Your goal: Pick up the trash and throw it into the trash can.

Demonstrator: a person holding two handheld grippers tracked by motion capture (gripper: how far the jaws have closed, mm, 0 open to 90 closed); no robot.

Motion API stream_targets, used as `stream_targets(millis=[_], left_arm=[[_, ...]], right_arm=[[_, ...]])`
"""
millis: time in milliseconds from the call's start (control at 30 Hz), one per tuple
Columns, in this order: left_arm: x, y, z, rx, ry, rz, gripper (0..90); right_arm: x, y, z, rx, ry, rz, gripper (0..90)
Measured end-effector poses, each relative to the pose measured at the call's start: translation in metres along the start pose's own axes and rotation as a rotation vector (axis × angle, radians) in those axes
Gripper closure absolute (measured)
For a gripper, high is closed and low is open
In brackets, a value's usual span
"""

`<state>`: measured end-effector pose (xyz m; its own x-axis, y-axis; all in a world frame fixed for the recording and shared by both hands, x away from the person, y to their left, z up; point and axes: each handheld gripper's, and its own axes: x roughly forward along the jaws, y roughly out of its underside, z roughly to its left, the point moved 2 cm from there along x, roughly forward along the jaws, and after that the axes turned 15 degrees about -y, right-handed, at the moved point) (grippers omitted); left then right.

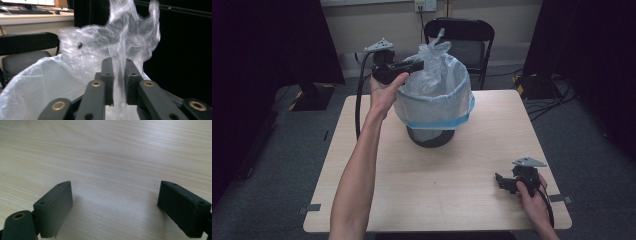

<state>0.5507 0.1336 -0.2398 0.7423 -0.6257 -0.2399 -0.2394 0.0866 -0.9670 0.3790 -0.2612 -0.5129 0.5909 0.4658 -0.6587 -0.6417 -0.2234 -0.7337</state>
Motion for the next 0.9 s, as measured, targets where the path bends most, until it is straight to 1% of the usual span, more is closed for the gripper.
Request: stream_targets(millis=[33, 67, 100, 133, 167, 200, 267, 300, 333, 367, 400, 433, 467, 533, 567, 600, 633, 667, 700, 733, 800, 833, 900], left_arm=[[0.001, 0.001, 0.0, -0.015, -0.005, 0.002, 69.0], [0.002, 0.002, 0.001, -0.028, 0.001, 0.01, 63.3], [0.003, 0.004, 0.0, -0.033, 0.002, 0.01, 60.5], [0.003, 0.005, 0.001, -0.025, -0.012, 0.018, 55.9], [0.003, 0.005, 0.001, -0.025, -0.012, 0.018, 48.3], [0.005, 0.007, 0.003, -0.04, -0.022, 0.03, 43.2], [0.005, 0.008, 0.004, -0.043, -0.021, 0.027, 40.8], [0.004, 0.009, 0.005, -0.045, -0.03, 0.031, 39.0], [0.004, 0.009, 0.005, -0.045, -0.03, 0.031, 37.7], [0.003, 0.01, 0.005, -0.033, -0.028, 0.038, 36.8], [0.003, 0.01, 0.005, -0.033, -0.028, 0.038, 36.4], [0.0, 0.011, 0.004, -0.043, -0.025, 0.037, 35.0], [-0.005, 0.013, 0.003, -0.073, -0.004, 0.013, 33.5], [-0.008, 0.016, 0.002, -0.08, -0.001, 0.006, 28.9], [-0.013, 0.019, 0.001, -0.03, -0.043, 0.023, 27.5], [-0.016, 0.021, 0.0, -0.022, -0.049, 0.021, 25.8], [-0.016, 0.021, 0.0, -0.022, -0.049, 0.021, 24.4], [-0.02, 0.022, 0.0, -0.019, -0.046, 0.022, 24.4], [-0.028, 0.022, 0.0, -0.01, -0.055, 0.006, 20.5], [-0.033, 0.021, -0.001, -0.009, -0.056, 0.003, 19.0], [-0.042, 0.021, -0.002, 0.018, -0.066, 0.007, 16.1], [-0.046, 0.021, -0.002, 0.025, -0.064, 0.01, 15.7], [-0.055, 0.023, -0.002, 0.02, -0.049, 0.01, 15.7]], right_arm=[[0.0, 0.0, 0.0, 0.0, 0.0, 0.0, 11.4], [0.0, 0.0, 0.0, -0.001, -0.001, 0.001, 11.4], [0.0, 0.0, 0.0, -0.001, -0.001, 0.001, 11.4], [0.0, 0.0, 0.0, -0.001, -0.001, 0.001, 11.4], [0.0, 0.0, 0.0, -0.001, 0.0, 0.0, 11.4], [0.0, 0.0, 0.0, -0.001, -0.001, 0.001, 11.4], [0.0, 0.0, 0.0, -0.001, 0.0, 0.001, 11.4], [0.0, 0.0, 0.0, -0.001, -0.001, 0.001, 11.4], [0.0, 0.0, 0.0, 0.0, 0.0, 0.0, 11.4], [0.0, 0.0, 0.0, 0.0, 0.0, 0.0, 11.4], [0.0, 0.0, 0.0, 0.0, 0.0, 0.0, 11.4], [0.0, 0.0, 0.0, 0.0, 0.0, 0.0, 11.4], [0.0, 0.0, 0.0, -0.001, 0.0, 0.001, 11.4], [0.0, 0.0, 0.0, 0.0, 0.001, -0.001, 11.4], [0.0, 0.0, 0.0, 0.0, 0.0, 0.0, 11.4], [0.0, 0.0, 0.0, 0.0, 0.0, 0.0, 11.4], [0.0, 0.0, 0.0, 0.0, 0.0, 0.0, 11.4], [0.0, 0.0, 0.0, 0.0, 0.0, 0.0, 11.4], [0.0, 0.0, 0.0, 0.0, 0.0, 0.0, 11.4], [0.0, 0.0, 0.0, -0.001, -0.001, 0.001, 11.4], [0.0, 0.0, 0.0, 0.0, 0.0, 0.0, 11.4], [0.0, 0.0, 0.0, 0.0, 0.0, 0.0, 11.4], [0.0, 0.0, 0.0, 0.0, 0.0, 0.0, 11.4]])
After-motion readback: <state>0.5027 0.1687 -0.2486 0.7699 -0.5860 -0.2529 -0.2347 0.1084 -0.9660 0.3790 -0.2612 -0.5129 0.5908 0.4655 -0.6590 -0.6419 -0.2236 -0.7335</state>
